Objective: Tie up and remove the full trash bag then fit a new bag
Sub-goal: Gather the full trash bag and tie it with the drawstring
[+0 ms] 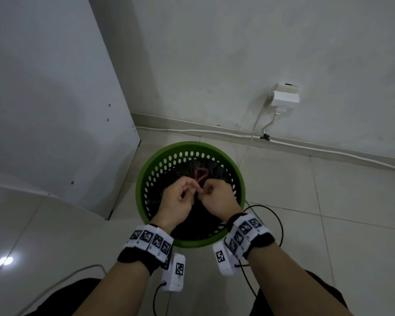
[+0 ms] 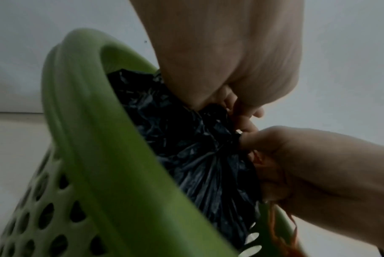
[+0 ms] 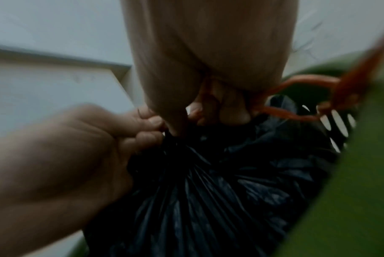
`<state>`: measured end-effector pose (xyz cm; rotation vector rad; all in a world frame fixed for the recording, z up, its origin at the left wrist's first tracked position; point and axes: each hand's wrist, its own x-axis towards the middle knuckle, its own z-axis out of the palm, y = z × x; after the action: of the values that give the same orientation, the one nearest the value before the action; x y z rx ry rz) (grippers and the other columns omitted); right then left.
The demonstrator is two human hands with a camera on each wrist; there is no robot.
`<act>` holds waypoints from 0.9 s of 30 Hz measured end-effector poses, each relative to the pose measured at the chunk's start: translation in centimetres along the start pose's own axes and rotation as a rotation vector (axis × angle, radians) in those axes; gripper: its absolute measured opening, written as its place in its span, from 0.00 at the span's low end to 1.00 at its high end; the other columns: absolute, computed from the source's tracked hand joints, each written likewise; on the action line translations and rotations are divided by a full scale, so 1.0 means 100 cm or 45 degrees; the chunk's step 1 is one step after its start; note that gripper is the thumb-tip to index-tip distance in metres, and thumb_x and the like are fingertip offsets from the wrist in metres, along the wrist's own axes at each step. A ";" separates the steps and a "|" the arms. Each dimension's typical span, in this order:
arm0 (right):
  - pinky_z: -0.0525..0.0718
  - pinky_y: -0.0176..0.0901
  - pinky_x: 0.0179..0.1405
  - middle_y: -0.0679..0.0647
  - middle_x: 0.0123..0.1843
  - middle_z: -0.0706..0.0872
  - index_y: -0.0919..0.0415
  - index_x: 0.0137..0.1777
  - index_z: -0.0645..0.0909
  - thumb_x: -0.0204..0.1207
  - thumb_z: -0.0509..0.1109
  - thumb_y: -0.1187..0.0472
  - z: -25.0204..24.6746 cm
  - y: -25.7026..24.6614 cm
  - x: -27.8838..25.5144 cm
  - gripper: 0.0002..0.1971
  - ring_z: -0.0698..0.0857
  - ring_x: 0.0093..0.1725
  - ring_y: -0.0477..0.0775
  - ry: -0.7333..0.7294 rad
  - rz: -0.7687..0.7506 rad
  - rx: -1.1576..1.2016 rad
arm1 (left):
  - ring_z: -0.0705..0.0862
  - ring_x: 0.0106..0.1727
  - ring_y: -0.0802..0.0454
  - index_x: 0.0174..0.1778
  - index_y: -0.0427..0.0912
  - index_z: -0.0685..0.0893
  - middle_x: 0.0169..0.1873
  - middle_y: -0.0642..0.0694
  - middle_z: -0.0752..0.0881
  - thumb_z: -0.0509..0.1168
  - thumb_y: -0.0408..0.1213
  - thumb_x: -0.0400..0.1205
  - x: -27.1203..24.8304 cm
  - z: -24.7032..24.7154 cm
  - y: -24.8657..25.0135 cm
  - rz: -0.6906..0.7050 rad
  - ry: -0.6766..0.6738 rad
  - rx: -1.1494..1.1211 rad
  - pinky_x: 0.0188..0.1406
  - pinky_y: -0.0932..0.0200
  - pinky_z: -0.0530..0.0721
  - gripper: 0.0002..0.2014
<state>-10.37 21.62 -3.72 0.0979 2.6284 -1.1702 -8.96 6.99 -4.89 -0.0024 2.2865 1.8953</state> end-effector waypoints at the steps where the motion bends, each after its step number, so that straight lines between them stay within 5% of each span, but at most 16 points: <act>1: 0.71 0.42 0.29 0.51 0.30 0.79 0.61 0.33 0.80 0.77 0.72 0.57 -0.003 -0.002 -0.001 0.13 0.76 0.31 0.48 -0.080 0.022 0.049 | 0.80 0.29 0.60 0.46 0.47 0.82 0.36 0.56 0.91 0.61 0.22 0.84 0.002 0.001 0.000 -0.028 0.037 -0.029 0.35 0.64 0.80 0.14; 4: 0.70 0.42 0.32 0.48 0.31 0.77 0.53 0.30 0.76 0.82 0.68 0.51 -0.010 0.001 -0.004 0.18 0.75 0.30 0.46 -0.180 -0.033 -0.007 | 0.83 0.30 0.61 0.48 0.51 0.79 0.36 0.53 0.92 0.63 0.26 0.84 0.008 0.003 0.001 -0.047 0.079 -0.022 0.39 0.61 0.82 0.12; 9: 0.70 0.23 0.37 0.50 0.47 0.77 0.64 0.33 0.84 0.74 0.77 0.61 0.000 0.016 -0.016 0.11 0.76 0.38 0.42 0.145 -0.392 -0.102 | 0.85 0.33 0.63 0.49 0.50 0.80 0.38 0.51 0.93 0.65 0.28 0.84 0.009 0.003 -0.002 -0.062 0.034 0.077 0.46 0.60 0.83 0.10; 12: 0.72 0.20 0.38 0.51 0.47 0.87 0.63 0.29 0.84 0.71 0.78 0.65 0.001 0.010 -0.018 0.11 0.80 0.37 0.33 0.196 -0.530 0.063 | 0.88 0.40 0.61 0.50 0.49 0.82 0.39 0.51 0.92 0.65 0.27 0.84 0.008 -0.003 -0.004 -0.062 0.040 0.068 0.46 0.65 0.83 0.10; 16: 0.83 0.36 0.39 0.53 0.37 0.93 0.57 0.31 0.89 0.77 0.78 0.62 -0.009 0.004 -0.019 0.12 0.86 0.34 0.40 0.014 -0.172 0.488 | 0.84 0.30 0.57 0.51 0.47 0.81 0.32 0.53 0.90 0.64 0.26 0.84 0.005 -0.005 -0.003 -0.073 0.029 0.056 0.36 0.67 0.82 0.09; 20: 0.86 0.53 0.45 0.66 0.41 0.90 0.66 0.46 0.93 0.79 0.62 0.69 -0.022 0.007 -0.015 0.16 0.86 0.40 0.58 -0.209 0.119 0.898 | 0.83 0.27 0.59 0.50 0.47 0.81 0.28 0.52 0.88 0.64 0.26 0.85 0.005 -0.005 0.000 -0.089 0.035 0.023 0.33 0.67 0.81 0.10; 24: 0.88 0.50 0.57 0.58 0.48 0.93 0.57 0.48 0.93 0.78 0.65 0.78 -0.016 0.010 -0.014 0.19 0.89 0.49 0.51 -0.212 0.045 0.813 | 0.83 0.24 0.57 0.47 0.46 0.80 0.27 0.52 0.87 0.64 0.24 0.84 0.008 -0.004 0.004 -0.150 0.058 -0.037 0.32 0.69 0.81 0.10; 27: 0.89 0.44 0.48 0.52 0.41 0.94 0.53 0.44 0.92 0.76 0.76 0.70 -0.007 0.009 -0.016 0.10 0.90 0.40 0.45 -0.049 0.012 0.651 | 0.84 0.25 0.56 0.46 0.44 0.80 0.25 0.51 0.87 0.65 0.25 0.84 0.008 -0.004 0.006 -0.163 0.047 -0.040 0.33 0.70 0.81 0.09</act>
<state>-8.84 22.78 -3.49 0.1805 2.2310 -1.7896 -9.86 6.76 -4.34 -0.1847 2.2215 1.8808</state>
